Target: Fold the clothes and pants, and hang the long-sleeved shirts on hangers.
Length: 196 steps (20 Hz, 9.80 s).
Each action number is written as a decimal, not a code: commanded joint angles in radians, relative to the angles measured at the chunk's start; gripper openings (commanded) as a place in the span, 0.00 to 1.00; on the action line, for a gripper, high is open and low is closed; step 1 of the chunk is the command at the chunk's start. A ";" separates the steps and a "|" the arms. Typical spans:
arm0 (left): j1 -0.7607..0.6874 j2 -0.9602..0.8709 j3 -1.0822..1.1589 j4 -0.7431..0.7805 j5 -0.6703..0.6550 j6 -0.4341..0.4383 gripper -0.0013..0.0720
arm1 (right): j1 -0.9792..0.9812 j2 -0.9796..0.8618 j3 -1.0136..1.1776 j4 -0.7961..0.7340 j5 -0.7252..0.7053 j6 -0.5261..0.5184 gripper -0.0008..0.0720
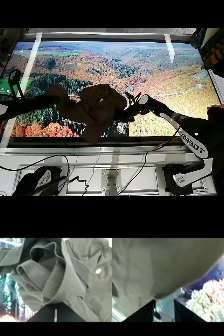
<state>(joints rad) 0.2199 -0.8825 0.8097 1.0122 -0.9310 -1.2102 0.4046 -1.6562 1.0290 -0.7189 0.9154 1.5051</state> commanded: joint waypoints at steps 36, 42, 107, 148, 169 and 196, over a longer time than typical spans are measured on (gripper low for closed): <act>0.002 0.631 0.013 -0.284 0.872 -0.004 0.04 | -0.722 1.072 0.336 -0.279 -0.027 -0.052 0.03; 0.002 0.733 0.013 -0.280 0.872 -0.004 0.04 | -0.722 1.260 0.336 -0.283 -0.058 -0.051 0.03; -0.112 -0.215 -0.001 -0.362 0.298 0.328 0.04 | -0.485 0.280 -0.323 0.214 -0.181 -0.171 0.16; 0.040 -0.272 0.128 -0.610 0.263 0.039 0.03 | -0.628 0.258 0.572 -0.348 0.348 -0.056 0.03; 0.029 -0.688 0.364 -0.145 0.024 -0.047 0.03 | -0.571 -0.048 0.556 -0.464 0.516 0.047 0.03; 0.347 -0.233 0.363 0.038 -0.269 0.074 0.27 | -0.473 0.637 0.363 -0.869 0.565 -0.007 0.76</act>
<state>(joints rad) 0.4515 -1.2198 1.2404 1.1156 -1.1637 -1.1862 -0.0700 -1.2007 1.4815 -1.4982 1.4403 1.5284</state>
